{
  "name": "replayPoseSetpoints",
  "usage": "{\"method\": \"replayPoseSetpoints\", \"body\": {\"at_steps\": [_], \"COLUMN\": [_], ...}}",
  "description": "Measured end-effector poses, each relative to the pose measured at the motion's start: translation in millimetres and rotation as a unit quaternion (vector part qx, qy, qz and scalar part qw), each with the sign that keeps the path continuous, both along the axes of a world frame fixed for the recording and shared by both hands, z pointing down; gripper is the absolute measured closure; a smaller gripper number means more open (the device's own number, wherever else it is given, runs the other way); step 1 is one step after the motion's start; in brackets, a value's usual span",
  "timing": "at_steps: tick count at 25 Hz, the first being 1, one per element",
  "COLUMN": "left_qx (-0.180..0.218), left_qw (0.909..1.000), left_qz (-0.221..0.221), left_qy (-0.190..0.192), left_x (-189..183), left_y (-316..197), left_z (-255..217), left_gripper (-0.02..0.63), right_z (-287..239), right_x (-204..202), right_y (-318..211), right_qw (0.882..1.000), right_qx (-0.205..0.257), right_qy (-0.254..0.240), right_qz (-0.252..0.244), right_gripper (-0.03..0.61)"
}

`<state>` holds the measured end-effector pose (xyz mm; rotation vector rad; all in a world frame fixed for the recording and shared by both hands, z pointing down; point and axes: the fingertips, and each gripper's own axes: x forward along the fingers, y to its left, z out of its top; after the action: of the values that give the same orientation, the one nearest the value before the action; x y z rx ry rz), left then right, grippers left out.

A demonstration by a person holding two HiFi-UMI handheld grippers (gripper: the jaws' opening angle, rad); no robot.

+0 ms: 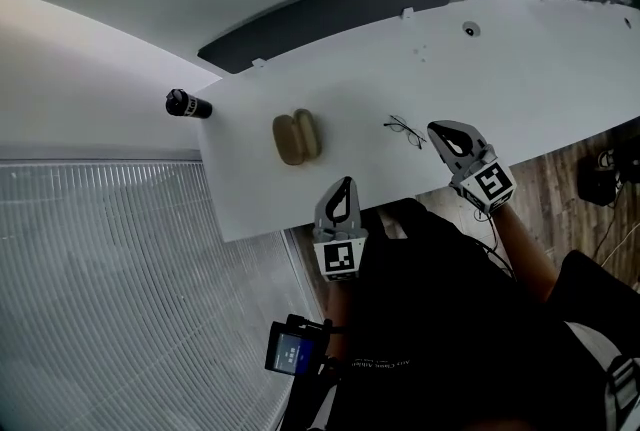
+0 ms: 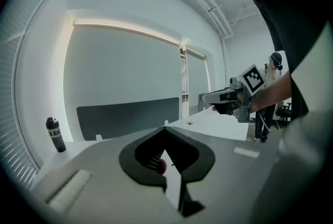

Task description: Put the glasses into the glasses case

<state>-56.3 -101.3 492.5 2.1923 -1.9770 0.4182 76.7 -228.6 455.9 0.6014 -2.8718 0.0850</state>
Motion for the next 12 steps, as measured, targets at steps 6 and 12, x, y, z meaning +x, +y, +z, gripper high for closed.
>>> {"method": "replayPoseSetpoints", "body": {"at_steps": [6,12], "left_qx": [0.0,-0.002], "left_qw": [0.9993,0.9983], "left_qz": [0.003,0.049], "left_qy": [0.037,0.03], "left_x": [-17.5,-25.1], "left_y": [-37.3,-76.9], "left_z": [-6.7,-21.1], "left_gripper": [0.606,0.606], "right_z": [5.6,-10.4], "right_x": [-20.7,-43.5], "right_y": [-11.5,-22.6], "right_qw": [1.0,1.0], "right_qx": [-0.006,0.014], "right_qy": [0.01,-0.001], "right_qz": [-0.001,0.012], "right_gripper": [0.571,0.571]}}
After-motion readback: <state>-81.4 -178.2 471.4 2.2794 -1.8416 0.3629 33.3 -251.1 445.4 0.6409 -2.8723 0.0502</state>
